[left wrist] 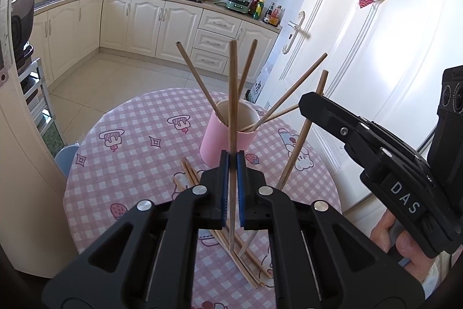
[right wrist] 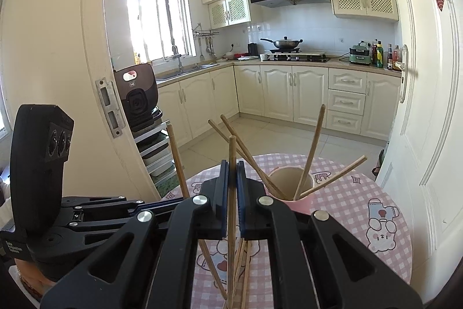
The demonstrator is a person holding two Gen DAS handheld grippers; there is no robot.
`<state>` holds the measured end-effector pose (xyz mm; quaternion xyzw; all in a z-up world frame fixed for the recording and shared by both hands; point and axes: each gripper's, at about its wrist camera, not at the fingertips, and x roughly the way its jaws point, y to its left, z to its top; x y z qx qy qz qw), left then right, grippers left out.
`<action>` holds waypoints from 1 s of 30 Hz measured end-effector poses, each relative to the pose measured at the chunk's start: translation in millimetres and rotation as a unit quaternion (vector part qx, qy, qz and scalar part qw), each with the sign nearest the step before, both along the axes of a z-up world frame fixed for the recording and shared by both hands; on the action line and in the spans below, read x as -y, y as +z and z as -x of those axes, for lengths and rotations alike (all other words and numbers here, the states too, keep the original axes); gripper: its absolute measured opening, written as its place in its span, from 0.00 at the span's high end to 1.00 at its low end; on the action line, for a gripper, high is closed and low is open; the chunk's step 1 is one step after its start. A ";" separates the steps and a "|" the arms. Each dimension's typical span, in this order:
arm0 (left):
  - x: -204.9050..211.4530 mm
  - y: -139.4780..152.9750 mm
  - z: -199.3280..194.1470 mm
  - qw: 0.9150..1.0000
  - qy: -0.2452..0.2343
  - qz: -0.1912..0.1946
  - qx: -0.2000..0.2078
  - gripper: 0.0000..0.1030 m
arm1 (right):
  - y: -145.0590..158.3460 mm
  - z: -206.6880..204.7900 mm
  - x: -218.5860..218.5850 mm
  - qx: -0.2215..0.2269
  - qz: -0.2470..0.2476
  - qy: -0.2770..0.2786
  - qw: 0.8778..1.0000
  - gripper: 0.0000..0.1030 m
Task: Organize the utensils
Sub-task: 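Lift both held chopsticks and carry them above the pink cup, then lower the chopsticks into the pink cup and open both tools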
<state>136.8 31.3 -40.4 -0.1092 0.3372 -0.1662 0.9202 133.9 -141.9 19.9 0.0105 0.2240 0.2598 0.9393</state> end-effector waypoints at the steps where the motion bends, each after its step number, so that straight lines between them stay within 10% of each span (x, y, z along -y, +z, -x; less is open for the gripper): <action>1: 0.8 0.5 -0.2 1.000 0.001 -0.002 0.002 0.95 | 0.2 -0.2 1.5 0.001 -0.002 -0.002 1.000 0.96; 30: 24.6 44.9 -19.8 0.999 -0.019 -0.002 0.030 0.95 | 25.2 -10.8 56.4 0.016 -0.032 -0.019 0.999 0.96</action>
